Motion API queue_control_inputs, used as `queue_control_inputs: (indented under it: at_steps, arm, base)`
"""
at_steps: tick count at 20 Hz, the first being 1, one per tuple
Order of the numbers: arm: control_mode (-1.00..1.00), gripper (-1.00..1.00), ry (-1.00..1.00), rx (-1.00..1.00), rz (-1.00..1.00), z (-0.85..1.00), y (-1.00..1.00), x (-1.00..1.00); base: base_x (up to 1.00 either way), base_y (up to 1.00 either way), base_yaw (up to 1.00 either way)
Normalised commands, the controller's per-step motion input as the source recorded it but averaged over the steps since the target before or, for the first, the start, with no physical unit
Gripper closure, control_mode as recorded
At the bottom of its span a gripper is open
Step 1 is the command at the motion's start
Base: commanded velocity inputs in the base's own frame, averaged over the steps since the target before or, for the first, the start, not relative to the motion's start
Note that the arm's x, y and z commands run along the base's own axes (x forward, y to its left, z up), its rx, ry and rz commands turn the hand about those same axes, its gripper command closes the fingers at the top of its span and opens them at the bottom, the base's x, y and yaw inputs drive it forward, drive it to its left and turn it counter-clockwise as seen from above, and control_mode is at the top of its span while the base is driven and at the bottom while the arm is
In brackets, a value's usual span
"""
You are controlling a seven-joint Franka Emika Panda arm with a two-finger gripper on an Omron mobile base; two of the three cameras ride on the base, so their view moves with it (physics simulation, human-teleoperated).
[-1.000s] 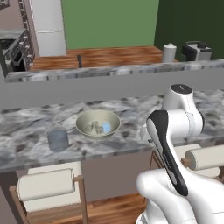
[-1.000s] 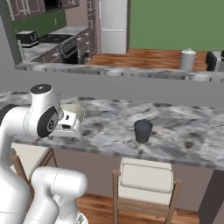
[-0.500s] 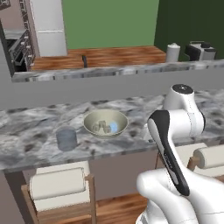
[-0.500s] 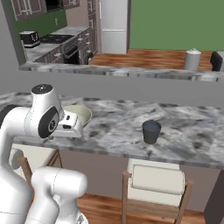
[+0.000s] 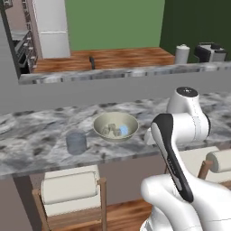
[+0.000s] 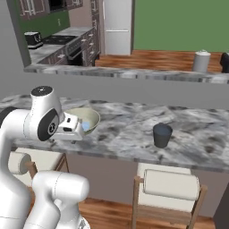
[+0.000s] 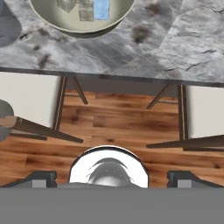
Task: There are four ice cubes in the ice bowl. Place two ice cubes in each glass of water.
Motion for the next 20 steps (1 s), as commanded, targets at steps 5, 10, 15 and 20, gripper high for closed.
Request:
queue_control_inputs:
  at_steps: [5, 10, 15, 20]
  arm:
    - [1.0, -1.0, 0.0, 0.0, 0.0, 0.0, 0.0, 0.0]
    - [1.0, -1.0, 0.0, 0.0, 0.0, 0.0, 0.0, 0.0]
    - [1.0, -1.0, 0.0, 0.0, 0.0, 0.0, 0.0, 0.0]
    - [1.0, -1.0, 0.0, 0.0, 0.0, 0.0, 0.0, 0.0]
  base:
    - [0.74, 0.03, 0.06]
    - [0.83, 0.0, 0.15]
    - [0.97, 0.0, 0.21]
    - [0.91, -0.01, 0.21]
